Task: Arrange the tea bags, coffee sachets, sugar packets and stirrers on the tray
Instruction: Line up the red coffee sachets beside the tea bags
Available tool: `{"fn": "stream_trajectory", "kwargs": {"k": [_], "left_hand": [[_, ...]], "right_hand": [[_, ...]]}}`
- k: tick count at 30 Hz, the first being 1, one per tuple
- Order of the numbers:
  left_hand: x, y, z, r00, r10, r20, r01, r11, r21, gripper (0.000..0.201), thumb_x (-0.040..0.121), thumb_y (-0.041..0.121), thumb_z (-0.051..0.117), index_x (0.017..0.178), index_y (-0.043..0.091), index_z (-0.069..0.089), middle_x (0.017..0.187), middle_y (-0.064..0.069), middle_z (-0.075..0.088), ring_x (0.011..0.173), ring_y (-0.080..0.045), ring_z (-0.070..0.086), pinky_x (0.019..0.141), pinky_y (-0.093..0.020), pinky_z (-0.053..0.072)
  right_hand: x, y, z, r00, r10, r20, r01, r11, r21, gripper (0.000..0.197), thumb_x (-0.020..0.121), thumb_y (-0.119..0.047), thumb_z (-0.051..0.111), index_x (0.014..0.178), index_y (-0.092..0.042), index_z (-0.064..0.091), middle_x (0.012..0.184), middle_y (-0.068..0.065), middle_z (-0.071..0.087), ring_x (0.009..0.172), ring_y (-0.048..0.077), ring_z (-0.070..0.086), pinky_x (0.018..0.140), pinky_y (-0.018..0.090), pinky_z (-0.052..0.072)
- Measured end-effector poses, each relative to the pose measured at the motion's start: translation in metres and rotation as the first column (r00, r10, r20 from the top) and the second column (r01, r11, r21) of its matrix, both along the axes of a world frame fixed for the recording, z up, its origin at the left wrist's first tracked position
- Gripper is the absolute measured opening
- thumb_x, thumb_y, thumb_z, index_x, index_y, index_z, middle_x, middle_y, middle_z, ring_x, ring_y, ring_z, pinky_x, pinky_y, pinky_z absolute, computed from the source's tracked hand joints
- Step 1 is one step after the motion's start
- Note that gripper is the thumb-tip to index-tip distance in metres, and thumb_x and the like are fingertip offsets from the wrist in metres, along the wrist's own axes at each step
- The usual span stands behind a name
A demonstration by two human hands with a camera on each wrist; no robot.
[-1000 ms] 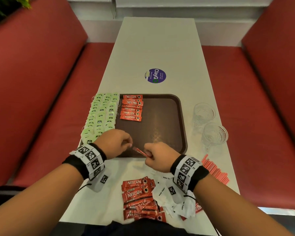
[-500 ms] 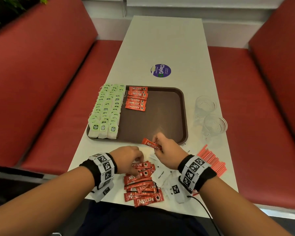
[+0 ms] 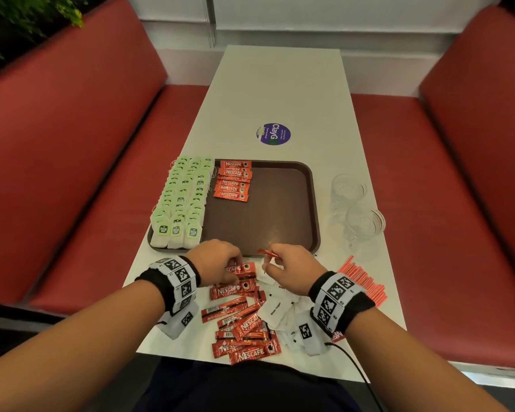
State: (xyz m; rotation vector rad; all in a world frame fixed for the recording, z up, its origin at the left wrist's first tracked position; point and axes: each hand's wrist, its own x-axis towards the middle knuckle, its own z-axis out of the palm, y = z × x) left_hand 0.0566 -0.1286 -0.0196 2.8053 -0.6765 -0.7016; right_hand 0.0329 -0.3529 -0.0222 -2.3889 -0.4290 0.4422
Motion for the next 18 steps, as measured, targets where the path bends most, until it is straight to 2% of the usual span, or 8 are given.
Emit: {"fn": "stream_trajectory", "kwargs": {"k": [2, 4, 7, 9, 11, 14, 16, 18], "left_hand": [[0.004, -0.004, 0.008, 0.996, -0.025, 0.082, 0.028, 0.999, -0.039, 0.036, 0.083, 0.047, 0.073, 0.113, 0.032, 0.063, 0.105, 0.013, 0.061, 0.095, -0.008, 0.057, 0.084, -0.027, 0.047], [0.007, -0.01, 0.014, 0.985, -0.054, 0.164, 0.066, 0.995, -0.069, 0.034, 0.084, 0.047, 0.072, 0.112, 0.03, 0.062, 0.103, 0.012, 0.059, 0.096, -0.008, 0.055, 0.083, -0.027, 0.046], [0.012, -0.015, 0.016, 0.97, -0.059, 0.236, 0.091, 0.988, -0.126, 0.035, 0.082, 0.052, 0.072, 0.105, 0.027, 0.064, 0.096, 0.011, 0.059, 0.091, -0.009, 0.055, 0.08, -0.028, 0.047], [0.017, -0.014, 0.016, 0.97, -0.04, 0.241, 0.083, 0.982, -0.17, 0.033, 0.082, 0.053, 0.071, 0.103, 0.027, 0.067, 0.093, 0.011, 0.061, 0.088, -0.009, 0.056, 0.078, -0.028, 0.047], [0.023, -0.01, 0.017, 0.972, -0.025, 0.232, 0.07, 0.979, -0.19, 0.03, 0.085, 0.049, 0.071, 0.105, 0.027, 0.069, 0.094, 0.009, 0.064, 0.091, -0.012, 0.058, 0.08, -0.03, 0.046], [0.033, 0.0, 0.014, 0.972, -0.008, 0.235, 0.068, 0.967, -0.246, 0.024, 0.092, 0.043, 0.065, 0.109, 0.028, 0.073, 0.096, 0.009, 0.068, 0.092, -0.014, 0.058, 0.082, -0.034, 0.046], [0.038, 0.008, 0.008, 0.951, -0.036, 0.307, 0.114, 0.964, -0.242, 0.024, 0.093, 0.042, 0.059, 0.106, 0.029, 0.075, 0.094, 0.011, 0.068, 0.087, -0.015, 0.056, 0.078, -0.035, 0.045], [0.047, 0.014, 0.002, 0.931, -0.045, 0.363, 0.121, 0.974, -0.191, 0.02, 0.094, 0.037, 0.061, 0.104, 0.03, 0.076, 0.094, 0.01, 0.067, 0.086, -0.017, 0.055, 0.077, -0.037, 0.045]], "right_hand": [[0.005, 0.0, 0.001, 1.0, -0.013, 0.005, 0.013, 1.0, 0.008, 0.022, 0.094, -0.044, 0.06, 0.097, -0.024, 0.064, 0.088, -0.007, 0.066, 0.084, 0.013, 0.063, 0.08, 0.038, 0.055], [0.01, 0.002, 0.005, 1.0, -0.007, 0.0, 0.007, 1.0, 0.022, 0.022, 0.094, -0.048, 0.06, 0.094, -0.026, 0.062, 0.082, -0.012, 0.061, 0.077, 0.007, 0.059, 0.07, 0.029, 0.048], [0.018, 0.006, 0.008, 1.0, 0.016, 0.005, -0.016, 0.999, 0.029, 0.023, 0.098, -0.039, 0.059, 0.078, -0.028, 0.056, 0.07, -0.011, 0.054, 0.065, 0.005, 0.05, 0.06, 0.025, 0.035], [0.022, 0.008, 0.008, 1.0, 0.009, 0.01, -0.01, 0.999, 0.049, 0.025, 0.099, -0.032, 0.058, 0.078, -0.019, 0.059, 0.068, -0.008, 0.054, 0.064, 0.009, 0.05, 0.059, 0.028, 0.035], [0.026, 0.009, 0.008, 1.0, -0.003, 0.018, 0.002, 0.998, 0.065, 0.024, 0.099, -0.03, 0.057, 0.08, -0.016, 0.061, 0.069, -0.008, 0.054, 0.064, 0.01, 0.05, 0.059, 0.028, 0.037], [0.033, 0.008, 0.008, 0.999, -0.028, 0.038, 0.026, 0.998, 0.066, 0.024, 0.1, -0.03, 0.056, 0.076, -0.026, 0.057, 0.071, -0.008, 0.056, 0.067, 0.01, 0.053, 0.061, 0.028, 0.038], [0.037, 0.008, 0.009, 0.998, -0.023, 0.062, 0.021, 0.999, 0.03, 0.028, 0.1, -0.031, 0.055, 0.073, -0.033, 0.051, 0.071, -0.009, 0.056, 0.068, 0.01, 0.054, 0.061, 0.027, 0.039], [0.04, 0.009, 0.01, 0.997, -0.064, 0.045, 0.062, 0.997, 0.045, 0.014, 0.1, -0.03, 0.054, 0.086, -0.031, 0.057, 0.076, -0.007, 0.061, 0.069, 0.011, 0.058, 0.063, 0.028, 0.045]]}}
